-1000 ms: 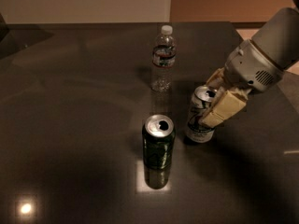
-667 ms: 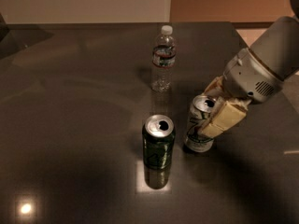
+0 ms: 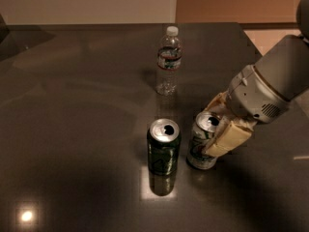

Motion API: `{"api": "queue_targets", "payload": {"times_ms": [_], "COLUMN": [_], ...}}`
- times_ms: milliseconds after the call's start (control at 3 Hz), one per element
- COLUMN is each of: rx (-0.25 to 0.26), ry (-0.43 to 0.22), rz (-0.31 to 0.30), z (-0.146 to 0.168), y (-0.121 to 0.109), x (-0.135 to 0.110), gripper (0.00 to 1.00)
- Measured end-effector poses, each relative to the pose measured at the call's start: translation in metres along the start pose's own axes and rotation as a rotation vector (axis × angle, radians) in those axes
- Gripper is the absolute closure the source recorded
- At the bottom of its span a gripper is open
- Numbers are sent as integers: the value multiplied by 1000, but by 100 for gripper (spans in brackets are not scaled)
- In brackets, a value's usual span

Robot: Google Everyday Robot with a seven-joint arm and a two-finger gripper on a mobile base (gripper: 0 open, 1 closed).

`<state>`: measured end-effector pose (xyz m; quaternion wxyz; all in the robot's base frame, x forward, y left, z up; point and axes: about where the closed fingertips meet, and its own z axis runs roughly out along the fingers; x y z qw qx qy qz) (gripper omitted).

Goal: Move 7up can near green can

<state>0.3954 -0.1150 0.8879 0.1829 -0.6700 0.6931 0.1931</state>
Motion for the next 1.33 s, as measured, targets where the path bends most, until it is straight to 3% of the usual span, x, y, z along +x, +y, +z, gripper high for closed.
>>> {"api": "queue_targets", "payload": {"times_ms": [667, 1000, 1333], "rx": [18, 21, 21], "ry": [-7, -6, -6], "rz": [-24, -26, -27], "z": [2, 1, 1], "y": [7, 7, 7], "x": [-2, -3, -3], "gripper": [13, 0, 0]}}
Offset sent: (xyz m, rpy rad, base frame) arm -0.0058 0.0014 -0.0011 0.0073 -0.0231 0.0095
